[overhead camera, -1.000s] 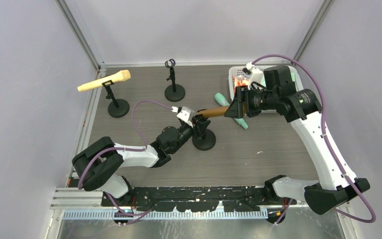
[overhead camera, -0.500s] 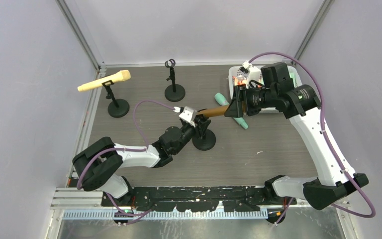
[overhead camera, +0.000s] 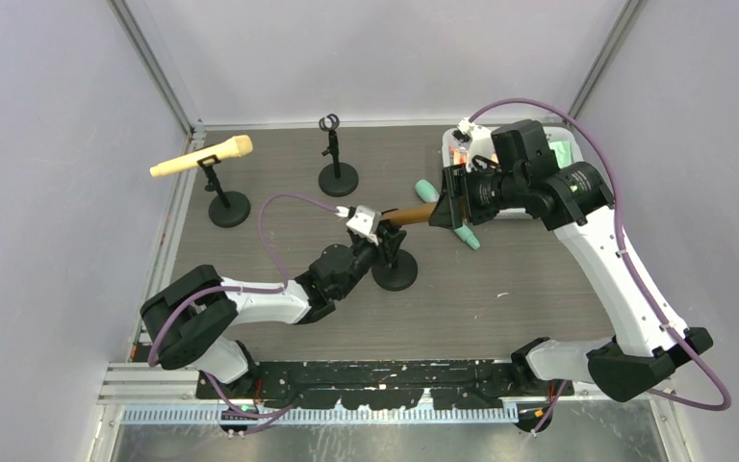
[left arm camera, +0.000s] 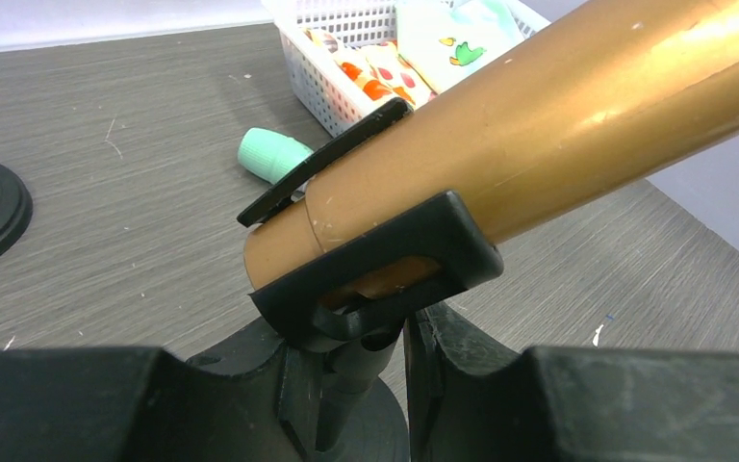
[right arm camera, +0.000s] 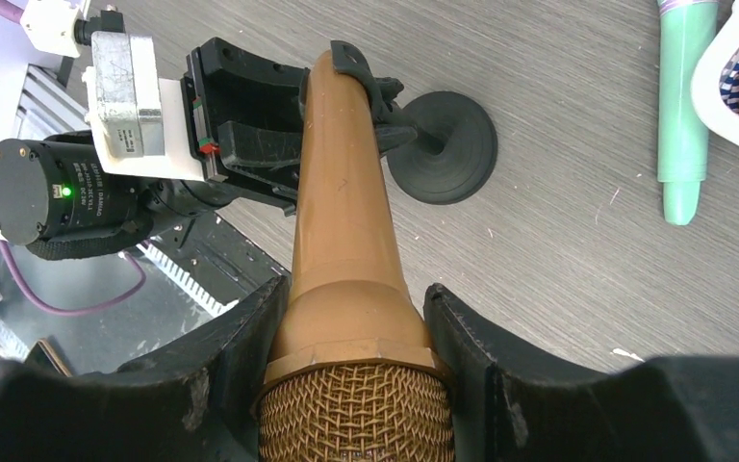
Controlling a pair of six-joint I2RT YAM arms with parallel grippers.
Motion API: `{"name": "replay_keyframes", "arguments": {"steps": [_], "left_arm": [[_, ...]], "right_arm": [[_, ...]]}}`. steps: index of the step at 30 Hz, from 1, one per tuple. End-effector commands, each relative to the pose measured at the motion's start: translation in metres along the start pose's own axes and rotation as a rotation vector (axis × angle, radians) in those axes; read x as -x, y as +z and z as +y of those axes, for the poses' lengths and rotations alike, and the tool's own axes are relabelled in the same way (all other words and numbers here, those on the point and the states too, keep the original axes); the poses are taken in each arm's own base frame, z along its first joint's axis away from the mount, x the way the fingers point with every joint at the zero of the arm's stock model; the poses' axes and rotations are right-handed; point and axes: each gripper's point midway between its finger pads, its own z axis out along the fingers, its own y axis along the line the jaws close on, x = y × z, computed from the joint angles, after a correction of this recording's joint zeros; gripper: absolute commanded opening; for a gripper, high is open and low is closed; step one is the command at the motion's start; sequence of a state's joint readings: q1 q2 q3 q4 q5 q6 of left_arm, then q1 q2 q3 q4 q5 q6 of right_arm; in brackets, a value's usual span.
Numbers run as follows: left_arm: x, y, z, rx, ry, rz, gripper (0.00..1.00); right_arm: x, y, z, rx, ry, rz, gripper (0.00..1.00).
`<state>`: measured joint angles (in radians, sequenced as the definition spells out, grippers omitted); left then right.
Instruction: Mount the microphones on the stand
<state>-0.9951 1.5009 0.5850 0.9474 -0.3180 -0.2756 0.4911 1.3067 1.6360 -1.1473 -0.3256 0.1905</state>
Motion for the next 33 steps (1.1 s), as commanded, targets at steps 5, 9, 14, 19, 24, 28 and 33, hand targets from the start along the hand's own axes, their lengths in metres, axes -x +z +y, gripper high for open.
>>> {"name": "replay_keyframes", "arguments": {"steps": [5, 9, 14, 19, 24, 28, 33], "left_arm": [[-0.044, -0.011, -0.044, -0.193, 0.128, 0.156, 0.00], [-0.043, -0.012, -0.047, -0.207, 0.128, 0.146, 0.00], [-0.045, -0.012, -0.050, -0.214, 0.138, 0.148, 0.00], [-0.047, -0.013, -0.052, -0.219, 0.149, 0.152, 0.00], [-0.048, -0.013, -0.054, -0.220, 0.165, 0.151, 0.00], [-0.049, -0.012, -0.057, -0.224, 0.169, 0.150, 0.00], [-0.050, -0.012, -0.059, -0.228, 0.178, 0.151, 0.00]], "right_arm": [[-0.055, 0.080, -0.029, -0.082, 0.045, 0.287, 0.01], [-0.059, 0.089, -0.031, -0.073, 0.048, 0.301, 0.01], [-0.058, 0.095, -0.031, -0.064, 0.048, 0.307, 0.01], [-0.060, 0.103, -0.033, -0.064, 0.052, 0.332, 0.01], [-0.062, 0.109, -0.037, -0.071, 0.052, 0.356, 0.01], [-0.063, 0.114, -0.038, -0.079, 0.048, 0.373, 0.01], [-0.065, 0.122, -0.038, -0.083, 0.042, 0.393, 0.01]]}}
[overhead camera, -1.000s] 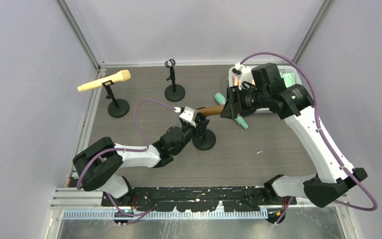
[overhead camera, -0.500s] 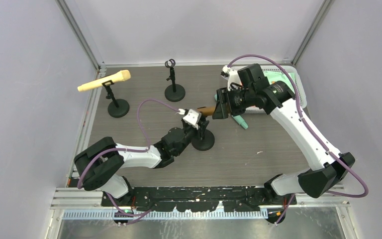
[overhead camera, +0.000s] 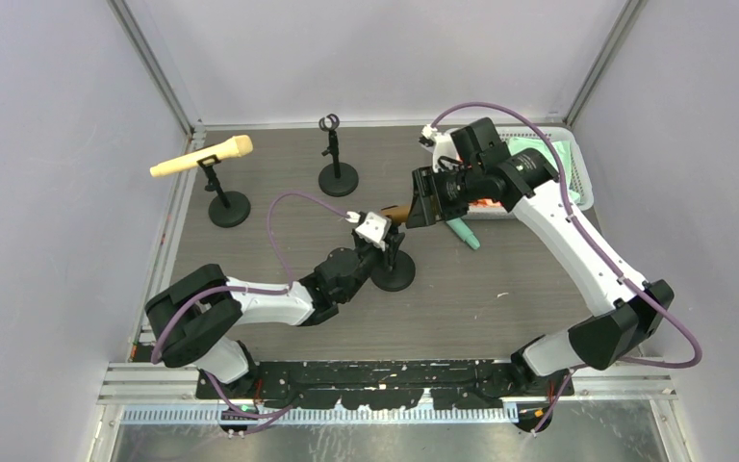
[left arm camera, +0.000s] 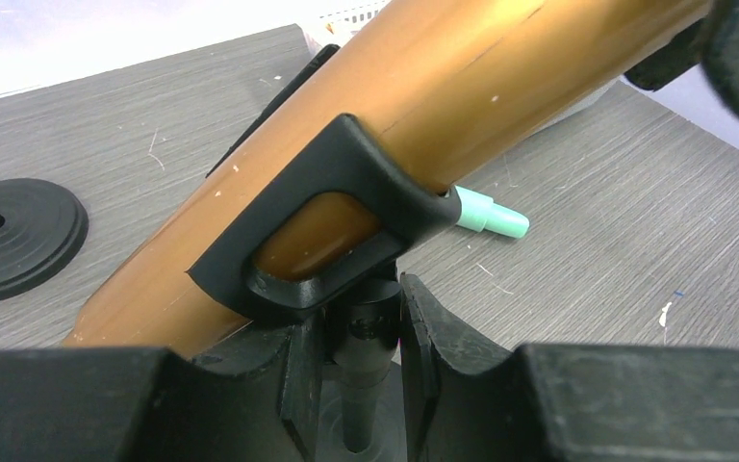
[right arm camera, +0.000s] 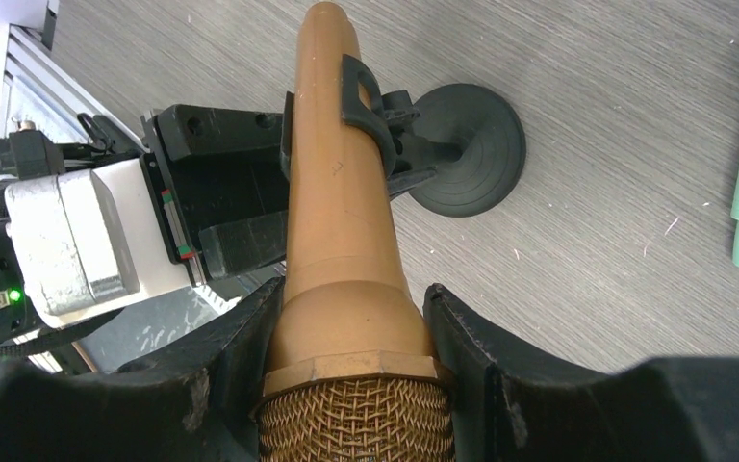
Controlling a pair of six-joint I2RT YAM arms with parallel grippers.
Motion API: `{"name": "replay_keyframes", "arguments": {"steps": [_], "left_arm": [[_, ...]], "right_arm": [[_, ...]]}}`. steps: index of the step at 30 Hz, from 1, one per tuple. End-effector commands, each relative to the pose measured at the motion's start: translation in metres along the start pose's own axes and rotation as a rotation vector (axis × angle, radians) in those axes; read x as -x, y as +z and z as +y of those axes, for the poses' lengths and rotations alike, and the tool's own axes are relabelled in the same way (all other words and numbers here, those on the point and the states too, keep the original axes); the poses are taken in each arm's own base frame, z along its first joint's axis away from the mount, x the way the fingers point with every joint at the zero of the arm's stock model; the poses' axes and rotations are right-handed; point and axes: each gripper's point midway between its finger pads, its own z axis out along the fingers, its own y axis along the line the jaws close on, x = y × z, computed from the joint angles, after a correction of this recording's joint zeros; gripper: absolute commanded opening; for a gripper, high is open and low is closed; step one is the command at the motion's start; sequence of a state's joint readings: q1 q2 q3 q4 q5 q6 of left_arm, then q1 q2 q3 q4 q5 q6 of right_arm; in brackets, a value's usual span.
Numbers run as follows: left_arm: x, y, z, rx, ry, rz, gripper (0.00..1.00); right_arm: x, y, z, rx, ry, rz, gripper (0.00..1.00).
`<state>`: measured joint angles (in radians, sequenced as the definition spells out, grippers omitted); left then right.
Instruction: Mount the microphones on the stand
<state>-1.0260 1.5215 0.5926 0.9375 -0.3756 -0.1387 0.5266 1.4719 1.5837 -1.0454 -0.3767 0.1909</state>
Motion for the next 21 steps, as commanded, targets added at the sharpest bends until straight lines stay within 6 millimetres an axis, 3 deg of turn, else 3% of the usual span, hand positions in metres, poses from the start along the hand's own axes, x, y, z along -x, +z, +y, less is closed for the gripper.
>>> {"name": "replay_keyframes", "arguments": {"steps": [1, 21], "left_arm": [[-0.033, -0.013, -0.068, -0.267, 0.040, 0.115, 0.00], [-0.032, -0.015, -0.068, -0.264, 0.040, 0.113, 0.00]], "right_arm": [[-0.050, 0.062, -0.038, -0.131, 0.040, 0.263, 0.01], [-0.052, 0.103, -0.040, -0.145, 0.023, 0.258, 0.01]]}}
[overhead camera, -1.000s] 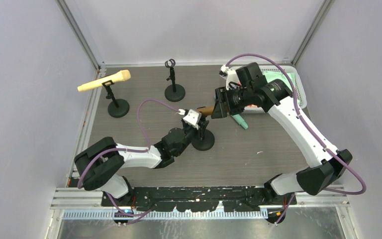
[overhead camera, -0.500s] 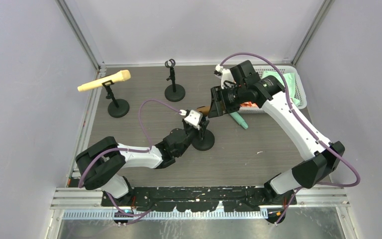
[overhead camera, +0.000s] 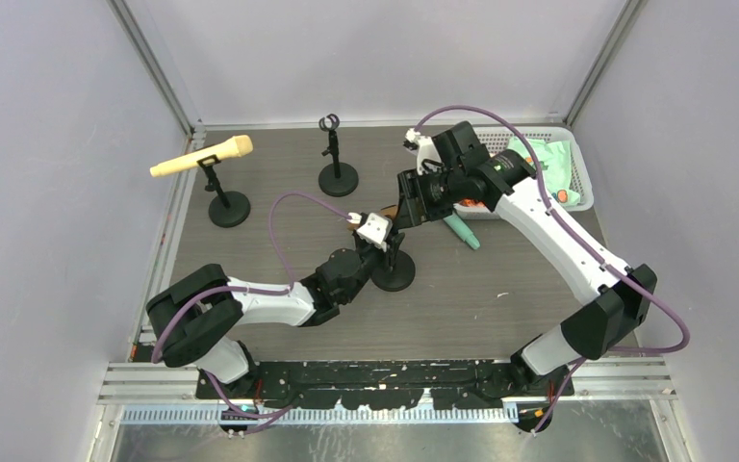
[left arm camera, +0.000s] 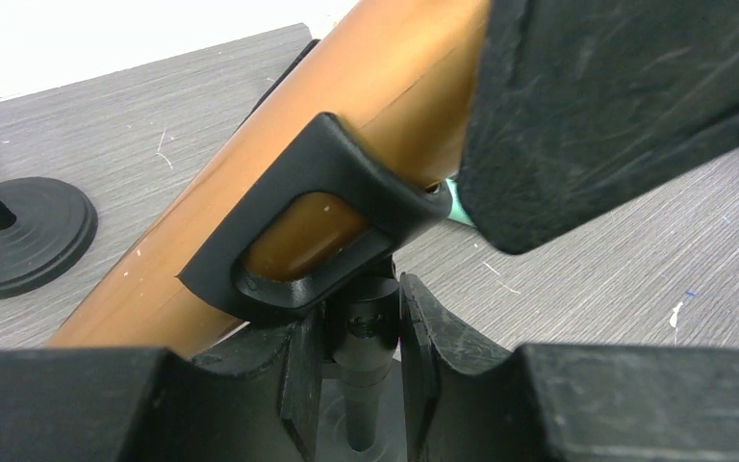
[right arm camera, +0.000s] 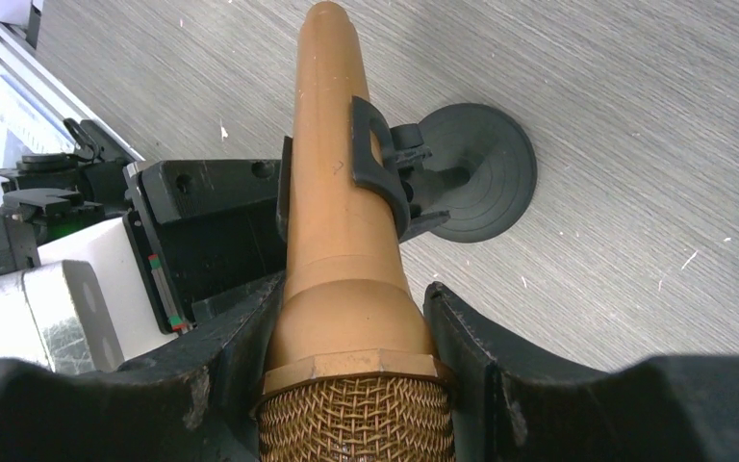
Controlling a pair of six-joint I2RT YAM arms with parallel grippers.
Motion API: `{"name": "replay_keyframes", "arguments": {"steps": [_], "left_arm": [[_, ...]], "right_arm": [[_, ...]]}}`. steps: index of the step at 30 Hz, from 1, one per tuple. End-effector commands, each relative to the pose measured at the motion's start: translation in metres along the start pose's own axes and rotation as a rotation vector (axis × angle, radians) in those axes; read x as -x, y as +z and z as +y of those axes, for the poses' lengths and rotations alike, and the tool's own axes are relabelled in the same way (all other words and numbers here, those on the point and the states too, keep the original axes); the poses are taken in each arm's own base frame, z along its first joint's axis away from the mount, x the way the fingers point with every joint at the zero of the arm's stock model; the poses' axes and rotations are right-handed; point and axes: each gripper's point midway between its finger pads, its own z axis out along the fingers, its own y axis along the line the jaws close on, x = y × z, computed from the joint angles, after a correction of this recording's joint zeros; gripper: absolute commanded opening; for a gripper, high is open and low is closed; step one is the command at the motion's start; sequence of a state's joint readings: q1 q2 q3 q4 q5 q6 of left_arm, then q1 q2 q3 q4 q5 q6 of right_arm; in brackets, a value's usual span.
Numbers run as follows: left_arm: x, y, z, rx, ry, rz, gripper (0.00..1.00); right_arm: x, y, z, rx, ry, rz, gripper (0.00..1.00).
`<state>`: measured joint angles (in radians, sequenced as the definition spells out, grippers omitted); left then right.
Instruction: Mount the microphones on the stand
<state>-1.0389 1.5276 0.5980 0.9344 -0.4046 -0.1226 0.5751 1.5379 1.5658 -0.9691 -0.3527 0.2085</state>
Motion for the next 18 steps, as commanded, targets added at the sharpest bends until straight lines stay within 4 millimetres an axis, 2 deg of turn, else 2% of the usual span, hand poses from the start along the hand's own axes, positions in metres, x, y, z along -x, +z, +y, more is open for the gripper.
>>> {"name": "replay_keyframes", "arguments": {"steps": [1, 14, 15, 18], "left_arm": [[-0.030, -0.016, -0.068, -0.280, 0.024, 0.109, 0.00], [-0.032, -0.017, -0.065, -0.266, 0.021, 0.112, 0.00], [-0.032, -0.018, -0.064, -0.261, 0.021, 0.114, 0.00], [-0.033, -0.019, -0.058, -0.235, 0.021, 0.113, 0.00]], "right_arm": [[-0.054, 0.074, -0.042, -0.142, 0.039, 0.240, 0.01], [-0.049, 0.080, -0.043, -0.137, 0.039, 0.204, 0.02], [-0.047, 0.077, -0.041, -0.134, 0.034, 0.189, 0.08], [-0.033, 0.063, -0.034, -0.125, 0.021, 0.117, 0.37]]}}
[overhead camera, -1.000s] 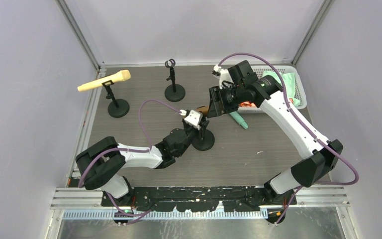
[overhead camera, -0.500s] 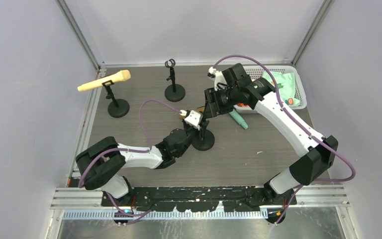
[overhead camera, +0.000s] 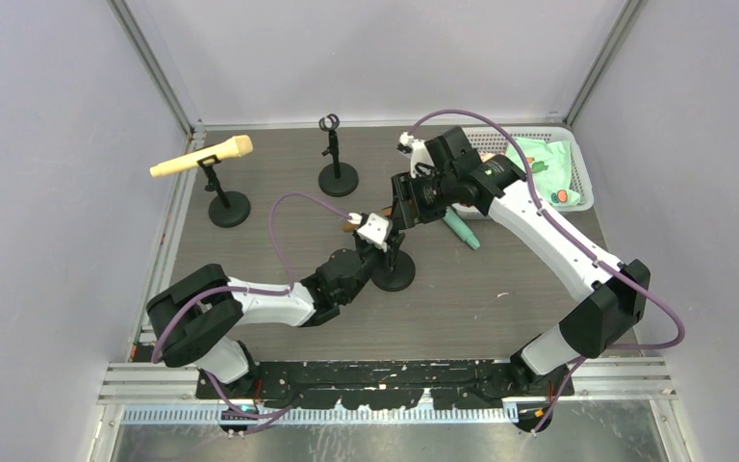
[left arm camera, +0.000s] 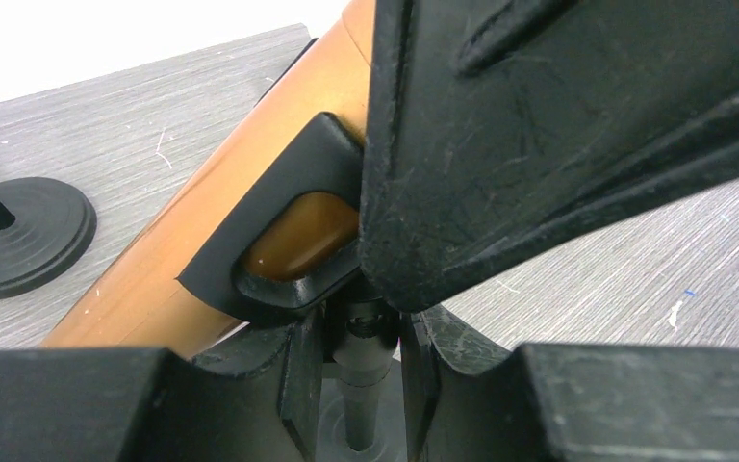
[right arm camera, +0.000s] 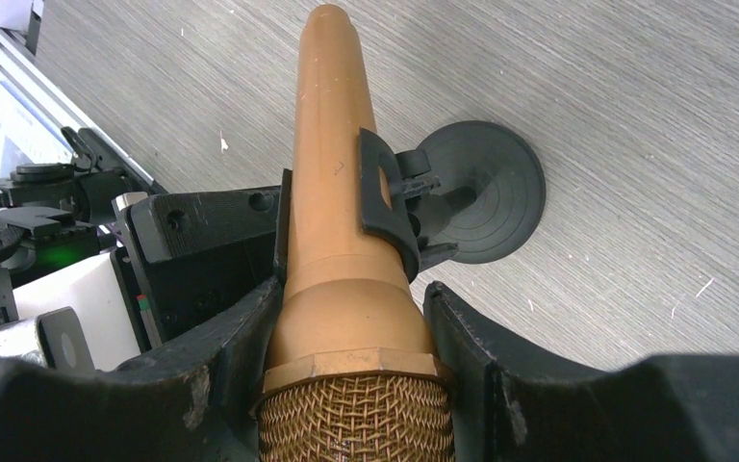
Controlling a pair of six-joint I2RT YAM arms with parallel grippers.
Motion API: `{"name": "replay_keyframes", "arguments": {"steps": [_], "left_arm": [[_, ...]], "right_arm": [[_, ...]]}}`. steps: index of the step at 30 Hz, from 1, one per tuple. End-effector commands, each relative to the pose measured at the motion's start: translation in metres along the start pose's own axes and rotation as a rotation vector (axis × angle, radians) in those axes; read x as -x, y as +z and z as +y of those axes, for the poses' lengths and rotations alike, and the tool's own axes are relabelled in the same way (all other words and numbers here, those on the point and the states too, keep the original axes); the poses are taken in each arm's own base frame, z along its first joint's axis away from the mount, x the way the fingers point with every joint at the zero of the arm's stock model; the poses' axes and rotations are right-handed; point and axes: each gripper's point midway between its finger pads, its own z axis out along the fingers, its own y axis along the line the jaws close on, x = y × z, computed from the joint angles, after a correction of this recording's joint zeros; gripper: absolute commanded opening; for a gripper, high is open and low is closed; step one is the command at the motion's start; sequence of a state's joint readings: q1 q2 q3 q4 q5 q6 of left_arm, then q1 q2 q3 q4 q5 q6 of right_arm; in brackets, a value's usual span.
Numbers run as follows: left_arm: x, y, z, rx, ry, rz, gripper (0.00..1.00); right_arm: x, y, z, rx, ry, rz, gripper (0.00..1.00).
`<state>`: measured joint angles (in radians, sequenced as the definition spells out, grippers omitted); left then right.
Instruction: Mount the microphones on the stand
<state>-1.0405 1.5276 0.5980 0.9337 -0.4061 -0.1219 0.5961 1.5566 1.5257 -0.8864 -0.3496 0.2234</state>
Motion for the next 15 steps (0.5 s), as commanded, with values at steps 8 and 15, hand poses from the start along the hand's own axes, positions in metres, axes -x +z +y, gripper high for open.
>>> {"name": "replay_keyframes", "arguments": {"steps": [8, 15], "left_arm": [[-0.039, -0.026, -0.046, -0.194, 0.022, 0.120, 0.00], [-0.041, -0.032, -0.041, -0.185, 0.027, 0.115, 0.00]], "right_arm": [[0.009, -0.027, 0.001, -0.057, 0.008, -0.143, 0.78], [0.017, -0.081, 0.025, -0.001, -0.010, -0.295, 0.92]]}}
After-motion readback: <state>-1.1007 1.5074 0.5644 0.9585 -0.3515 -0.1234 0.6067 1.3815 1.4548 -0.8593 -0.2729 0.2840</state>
